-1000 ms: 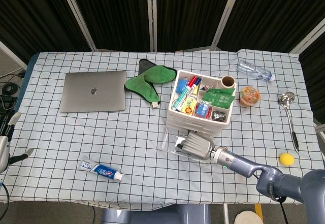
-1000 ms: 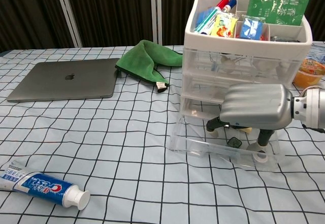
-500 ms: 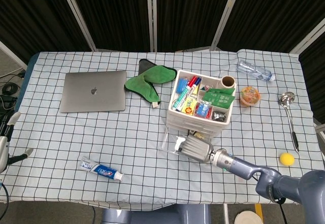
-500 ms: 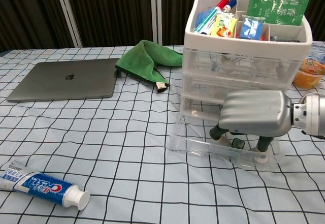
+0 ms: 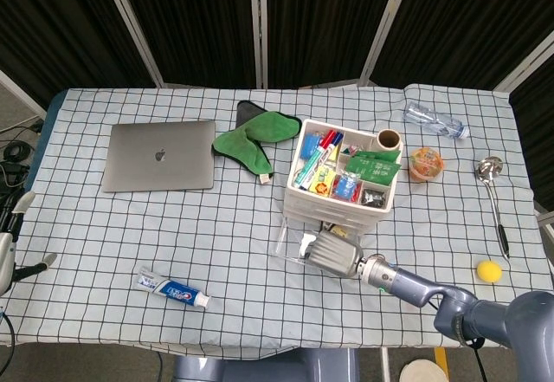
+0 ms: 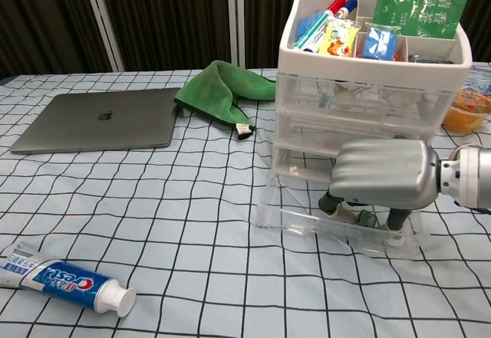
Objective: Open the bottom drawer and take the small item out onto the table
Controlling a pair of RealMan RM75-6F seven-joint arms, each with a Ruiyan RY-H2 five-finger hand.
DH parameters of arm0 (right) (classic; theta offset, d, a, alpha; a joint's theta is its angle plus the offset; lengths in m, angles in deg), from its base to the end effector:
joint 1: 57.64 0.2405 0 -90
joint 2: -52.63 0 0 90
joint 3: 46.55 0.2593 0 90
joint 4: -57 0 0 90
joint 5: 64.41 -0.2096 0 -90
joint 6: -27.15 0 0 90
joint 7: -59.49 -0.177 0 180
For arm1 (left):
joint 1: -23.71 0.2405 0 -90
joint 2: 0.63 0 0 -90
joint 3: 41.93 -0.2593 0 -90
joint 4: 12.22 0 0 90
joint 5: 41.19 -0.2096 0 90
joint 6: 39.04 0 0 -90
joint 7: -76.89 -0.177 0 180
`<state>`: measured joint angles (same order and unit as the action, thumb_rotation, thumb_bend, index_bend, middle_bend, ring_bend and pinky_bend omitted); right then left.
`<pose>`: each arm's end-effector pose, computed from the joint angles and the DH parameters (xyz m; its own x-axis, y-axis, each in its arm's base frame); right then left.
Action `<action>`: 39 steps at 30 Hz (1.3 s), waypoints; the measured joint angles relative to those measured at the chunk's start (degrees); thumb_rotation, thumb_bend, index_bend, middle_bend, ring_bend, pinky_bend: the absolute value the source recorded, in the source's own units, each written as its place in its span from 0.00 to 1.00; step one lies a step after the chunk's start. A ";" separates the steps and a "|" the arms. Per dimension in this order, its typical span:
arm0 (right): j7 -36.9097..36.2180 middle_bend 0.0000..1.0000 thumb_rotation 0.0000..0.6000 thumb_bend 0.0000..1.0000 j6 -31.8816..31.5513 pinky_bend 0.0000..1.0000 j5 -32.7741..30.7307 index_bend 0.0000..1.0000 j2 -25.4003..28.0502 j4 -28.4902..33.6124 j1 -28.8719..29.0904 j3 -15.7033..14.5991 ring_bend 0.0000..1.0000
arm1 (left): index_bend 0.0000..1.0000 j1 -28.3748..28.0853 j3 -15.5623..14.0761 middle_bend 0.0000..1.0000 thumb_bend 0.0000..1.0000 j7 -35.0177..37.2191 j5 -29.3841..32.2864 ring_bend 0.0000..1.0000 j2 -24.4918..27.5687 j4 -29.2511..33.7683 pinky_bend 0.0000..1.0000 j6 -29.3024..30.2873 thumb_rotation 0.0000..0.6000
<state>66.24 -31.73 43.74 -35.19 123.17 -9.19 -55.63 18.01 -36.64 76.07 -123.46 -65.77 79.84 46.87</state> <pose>-0.1602 -0.3250 -0.0599 0.8194 0.0940 0.5655 -0.1973 -0.8799 0.4322 -0.3151 0.2272 0.1693 0.3879 -0.0584 0.9199 0.9216 0.0396 -0.3861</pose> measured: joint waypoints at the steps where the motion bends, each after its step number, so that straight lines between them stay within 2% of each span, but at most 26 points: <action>1: -0.01 1.00 1.00 0.00 -0.09 0.84 0.06 0.67 -0.13 -0.14 -0.03 -0.04 1.00 | 0.00 0.01 0.01 0.00 0.03 0.03 0.00 0.00 0.01 0.01 0.00 0.02 1.00; 24: 1.61 1.00 1.00 0.00 -2.03 0.83 -0.89 0.66 0.68 2.06 -0.38 1.83 1.00 | 0.00 0.27 -0.15 0.00 0.03 0.70 -0.63 0.00 0.31 0.29 0.00 0.57 1.00; 26: 2.00 1.00 1.00 0.00 -1.75 0.83 -1.07 0.64 0.77 2.38 -0.45 1.85 1.00 | 0.00 0.32 -0.16 0.00 0.03 0.79 -0.69 0.00 0.35 0.29 0.00 0.66 1.00; 30: 2.85 1.00 1.00 0.00 -1.01 0.83 -1.35 0.51 0.67 2.38 -0.53 1.81 1.00 | 0.00 0.40 -0.19 0.00 0.03 0.92 -0.86 0.00 0.42 0.33 0.00 0.86 1.00; 33: 3.31 1.00 1.00 0.00 -0.28 0.83 -1.72 0.47 0.66 2.60 -0.55 1.83 1.00 | 0.00 0.41 -0.17 0.00 0.03 0.97 -0.86 0.00 0.43 0.30 0.00 0.87 1.00; 39: 4.46 1.00 1.00 0.00 1.52 0.83 -2.45 0.53 0.80 3.25 -0.41 1.82 1.00 | 0.00 0.38 -0.18 0.00 0.03 0.94 -0.90 0.00 0.41 0.31 0.00 0.82 1.00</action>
<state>70.70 -30.21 41.29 -34.38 126.43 -9.60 -53.81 18.39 -36.81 77.00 -124.36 -65.36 80.15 47.70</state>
